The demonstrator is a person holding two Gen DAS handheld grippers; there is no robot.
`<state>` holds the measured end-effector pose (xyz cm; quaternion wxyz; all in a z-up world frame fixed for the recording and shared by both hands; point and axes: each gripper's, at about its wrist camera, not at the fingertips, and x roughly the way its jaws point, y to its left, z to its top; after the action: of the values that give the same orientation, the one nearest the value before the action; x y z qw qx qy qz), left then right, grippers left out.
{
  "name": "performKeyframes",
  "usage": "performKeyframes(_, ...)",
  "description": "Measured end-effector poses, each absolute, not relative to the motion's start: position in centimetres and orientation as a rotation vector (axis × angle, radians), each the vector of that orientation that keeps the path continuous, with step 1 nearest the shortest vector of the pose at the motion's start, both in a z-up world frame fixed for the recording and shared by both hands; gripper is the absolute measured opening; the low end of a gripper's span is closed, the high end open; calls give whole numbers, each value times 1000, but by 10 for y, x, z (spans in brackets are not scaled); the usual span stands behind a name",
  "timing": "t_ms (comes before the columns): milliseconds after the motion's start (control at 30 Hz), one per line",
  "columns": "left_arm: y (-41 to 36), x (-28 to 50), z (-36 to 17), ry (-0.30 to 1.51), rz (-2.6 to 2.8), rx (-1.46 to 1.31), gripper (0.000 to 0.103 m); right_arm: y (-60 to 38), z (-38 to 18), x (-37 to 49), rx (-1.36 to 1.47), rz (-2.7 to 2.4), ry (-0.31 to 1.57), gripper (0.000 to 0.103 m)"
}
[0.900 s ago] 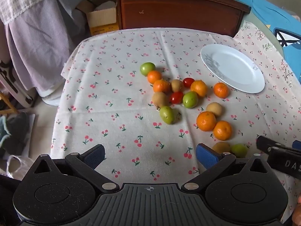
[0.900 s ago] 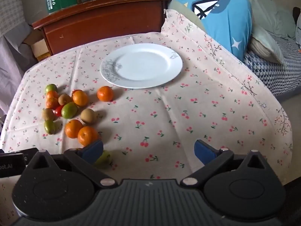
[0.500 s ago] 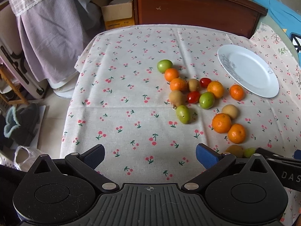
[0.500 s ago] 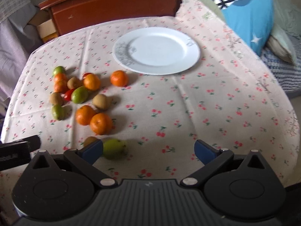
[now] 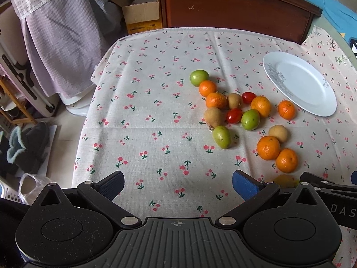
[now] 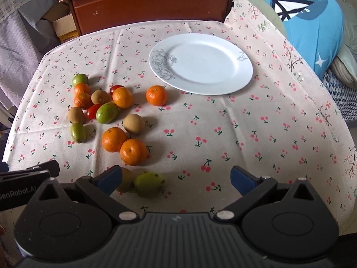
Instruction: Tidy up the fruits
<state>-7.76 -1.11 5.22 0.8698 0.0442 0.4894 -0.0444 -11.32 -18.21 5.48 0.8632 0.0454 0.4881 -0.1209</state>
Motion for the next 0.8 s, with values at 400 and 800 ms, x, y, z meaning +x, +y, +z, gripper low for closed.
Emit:
performKeyframes(400, -13, -78, 53, 1003, -89, 114, 103, -181, 53, -113, 106, -242, 1017, 102)
performKeyframes(800, -13, -78, 52, 995, -88, 126, 102, -181, 50, -112, 116, -243, 1025, 102)
